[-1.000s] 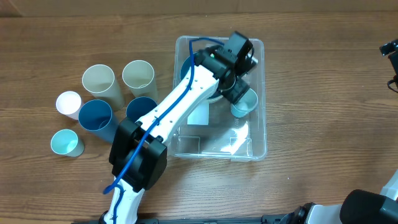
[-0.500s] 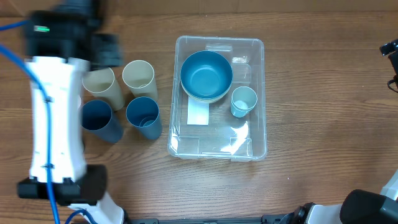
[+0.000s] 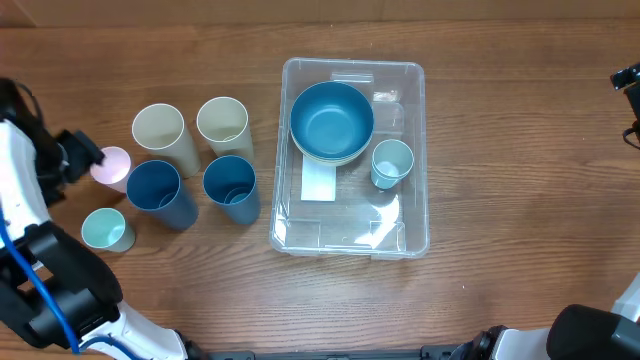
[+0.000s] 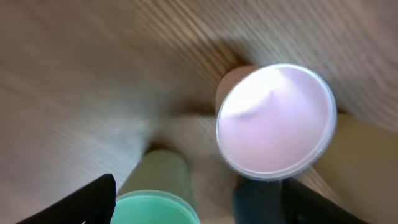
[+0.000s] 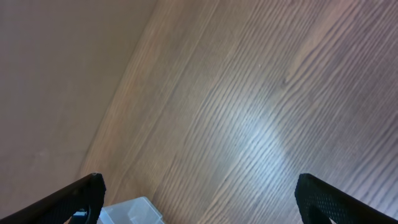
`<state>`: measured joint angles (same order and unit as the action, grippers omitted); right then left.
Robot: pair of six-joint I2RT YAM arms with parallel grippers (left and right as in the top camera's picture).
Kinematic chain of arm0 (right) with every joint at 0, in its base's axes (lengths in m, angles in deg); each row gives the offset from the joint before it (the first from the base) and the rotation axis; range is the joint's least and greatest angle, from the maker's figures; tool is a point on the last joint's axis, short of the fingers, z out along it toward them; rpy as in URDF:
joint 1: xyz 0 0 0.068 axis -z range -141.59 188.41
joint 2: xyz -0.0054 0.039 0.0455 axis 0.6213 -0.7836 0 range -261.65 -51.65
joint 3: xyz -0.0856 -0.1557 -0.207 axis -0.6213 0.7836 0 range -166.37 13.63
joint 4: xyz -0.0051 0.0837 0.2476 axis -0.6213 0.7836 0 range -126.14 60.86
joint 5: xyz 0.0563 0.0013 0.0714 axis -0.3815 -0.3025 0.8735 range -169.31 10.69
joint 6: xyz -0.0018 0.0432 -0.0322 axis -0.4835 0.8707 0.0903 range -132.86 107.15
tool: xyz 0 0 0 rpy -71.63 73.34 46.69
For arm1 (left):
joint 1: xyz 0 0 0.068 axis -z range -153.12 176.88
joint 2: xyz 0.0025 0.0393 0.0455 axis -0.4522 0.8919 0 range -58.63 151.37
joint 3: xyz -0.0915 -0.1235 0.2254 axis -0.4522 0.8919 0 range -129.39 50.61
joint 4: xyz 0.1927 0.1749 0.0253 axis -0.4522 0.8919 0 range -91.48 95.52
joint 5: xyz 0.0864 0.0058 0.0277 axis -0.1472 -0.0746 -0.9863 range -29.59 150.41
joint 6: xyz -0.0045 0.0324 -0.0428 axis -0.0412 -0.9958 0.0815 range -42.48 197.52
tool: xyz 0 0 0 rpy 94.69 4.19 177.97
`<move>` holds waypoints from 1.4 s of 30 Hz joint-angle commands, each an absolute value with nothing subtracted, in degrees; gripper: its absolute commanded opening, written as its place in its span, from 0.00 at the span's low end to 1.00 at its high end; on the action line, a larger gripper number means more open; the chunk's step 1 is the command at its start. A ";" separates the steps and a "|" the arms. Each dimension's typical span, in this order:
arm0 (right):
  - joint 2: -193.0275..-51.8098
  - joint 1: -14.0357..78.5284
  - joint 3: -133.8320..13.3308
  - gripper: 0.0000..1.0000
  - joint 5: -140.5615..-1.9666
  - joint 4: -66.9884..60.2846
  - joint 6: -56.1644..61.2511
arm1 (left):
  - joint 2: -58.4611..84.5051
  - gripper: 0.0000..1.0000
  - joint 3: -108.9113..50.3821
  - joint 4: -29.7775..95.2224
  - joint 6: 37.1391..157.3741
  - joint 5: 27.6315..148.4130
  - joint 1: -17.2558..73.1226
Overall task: Pack container
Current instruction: 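Move the left gripper back to the pink cup, then grasp the pink cup and carry it over the container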
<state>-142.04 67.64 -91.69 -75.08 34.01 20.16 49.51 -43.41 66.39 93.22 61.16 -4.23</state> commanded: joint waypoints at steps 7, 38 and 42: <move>-141.31 67.73 -91.71 1.00 -75.17 33.86 20.40 | 49.38 0.60 -28.83 48.25 89.09 64.18 -3.86; -141.31 67.73 -91.71 1.00 -75.17 33.86 20.40 | 35.57 0.04 -66.49 64.19 63.98 70.10 56.23; -141.31 67.73 -91.71 1.00 -75.17 33.88 20.40 | 44.68 0.04 -66.49 61.58 62.01 70.62 62.08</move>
